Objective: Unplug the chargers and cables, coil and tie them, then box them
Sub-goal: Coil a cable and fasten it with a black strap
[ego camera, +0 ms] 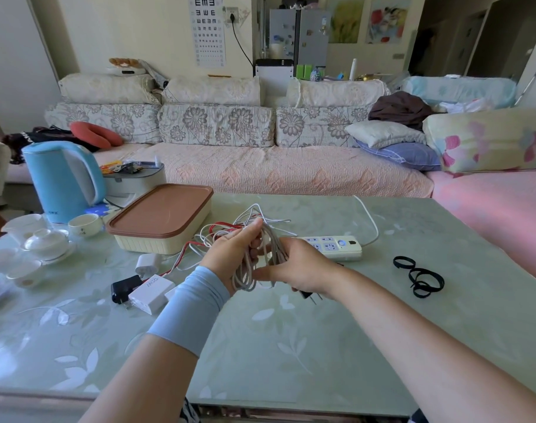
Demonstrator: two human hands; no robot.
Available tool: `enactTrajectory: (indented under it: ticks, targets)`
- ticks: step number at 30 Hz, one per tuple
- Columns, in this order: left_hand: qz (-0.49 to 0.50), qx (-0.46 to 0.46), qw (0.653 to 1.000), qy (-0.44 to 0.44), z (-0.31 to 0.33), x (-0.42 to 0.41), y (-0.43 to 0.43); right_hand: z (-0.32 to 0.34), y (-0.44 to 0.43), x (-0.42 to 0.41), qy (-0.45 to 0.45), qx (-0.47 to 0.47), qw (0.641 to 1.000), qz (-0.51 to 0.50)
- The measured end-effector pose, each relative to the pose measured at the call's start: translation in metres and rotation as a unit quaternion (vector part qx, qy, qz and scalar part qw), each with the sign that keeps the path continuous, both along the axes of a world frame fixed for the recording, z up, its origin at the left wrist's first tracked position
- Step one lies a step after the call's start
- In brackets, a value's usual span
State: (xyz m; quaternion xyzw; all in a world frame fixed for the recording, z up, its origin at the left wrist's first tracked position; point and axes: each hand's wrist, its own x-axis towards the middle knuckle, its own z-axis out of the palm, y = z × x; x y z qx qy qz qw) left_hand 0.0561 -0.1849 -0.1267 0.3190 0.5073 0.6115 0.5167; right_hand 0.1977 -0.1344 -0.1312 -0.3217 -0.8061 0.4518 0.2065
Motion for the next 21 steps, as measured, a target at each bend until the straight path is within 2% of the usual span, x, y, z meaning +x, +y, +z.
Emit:
enactTrajectory:
  ticks: [3, 6, 7, 10, 13, 15, 17, 21]
  targets:
    - [-0.012, 0.005, 1.0, 0.02, 0.006, 0.006, -0.004, 0.005, -0.001, 0.003, 0.005, -0.015, 0.999, -0.031]
    - [0.031, 0.034, 0.984, 0.175, 0.005, 0.008, -0.006, 0.006, 0.001, 0.011, -0.052, -0.066, 0.996, -0.026]
    - [0.031, 0.05, 0.979, 0.196, 0.005, 0.009, -0.006, 0.006, 0.001, 0.013, -0.069, -0.068, 0.995, -0.012]
    - [0.014, 0.087, 0.982, 0.164, 0.004, 0.015, -0.008, 0.008, -0.002, 0.012, -0.043, -0.078, 0.996, 0.015]
    - [0.015, 0.11, 0.988, 0.109, 0.004, 0.019, -0.008, 0.013, -0.011, 0.008, 0.061, -0.187, 0.978, 0.065]
    - [0.028, 0.122, 0.978, 0.164, 0.004, 0.021, -0.009, 0.012, -0.015, 0.007, 0.1, -0.234, 0.964, 0.08]
    - [0.039, 0.136, 0.967, 0.213, 0.005, 0.024, -0.01, 0.009, -0.014, 0.007, 0.11, -0.221, 0.965, 0.088]
    - [0.024, 0.163, 0.954, 0.249, 0.008, 0.029, -0.011, 0.011, -0.015, 0.008, 0.085, -0.185, 0.971, 0.127]
